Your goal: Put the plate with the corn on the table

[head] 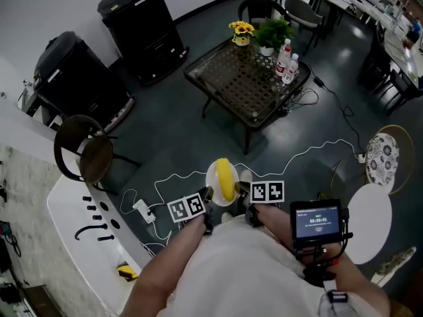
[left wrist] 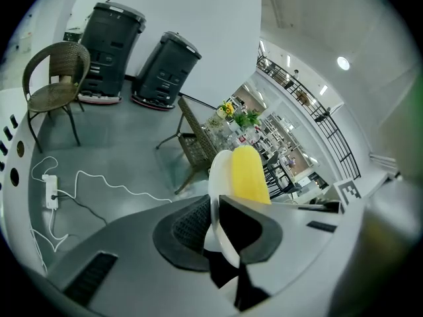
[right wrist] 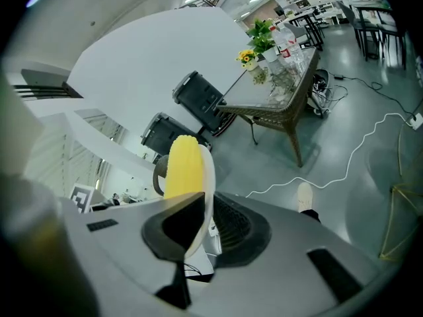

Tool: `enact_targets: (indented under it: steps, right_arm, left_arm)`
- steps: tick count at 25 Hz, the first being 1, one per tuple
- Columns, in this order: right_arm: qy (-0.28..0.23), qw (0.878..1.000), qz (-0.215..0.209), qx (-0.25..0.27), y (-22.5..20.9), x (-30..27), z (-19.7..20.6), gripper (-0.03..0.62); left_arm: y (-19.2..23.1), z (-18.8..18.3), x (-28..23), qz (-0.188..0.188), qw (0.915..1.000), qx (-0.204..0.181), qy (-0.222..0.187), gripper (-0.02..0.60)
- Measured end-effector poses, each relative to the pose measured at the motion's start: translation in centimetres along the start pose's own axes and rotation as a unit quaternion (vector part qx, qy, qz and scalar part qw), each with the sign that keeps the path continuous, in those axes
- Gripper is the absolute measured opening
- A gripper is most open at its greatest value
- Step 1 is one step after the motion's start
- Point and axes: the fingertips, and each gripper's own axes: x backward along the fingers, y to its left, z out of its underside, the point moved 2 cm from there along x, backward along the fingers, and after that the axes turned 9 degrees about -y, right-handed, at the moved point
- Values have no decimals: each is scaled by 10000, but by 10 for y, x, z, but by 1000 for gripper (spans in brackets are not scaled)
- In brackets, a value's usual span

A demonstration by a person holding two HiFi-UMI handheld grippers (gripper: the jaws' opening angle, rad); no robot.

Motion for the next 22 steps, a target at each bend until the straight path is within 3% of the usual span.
enact_targets:
  steps: [22]
  right_arm:
    - [-72, 9999, 96, 35, -7, -1, -18, 46]
  left_arm:
    - [-10, -9, -14, 57, 10000, -20, 6, 48]
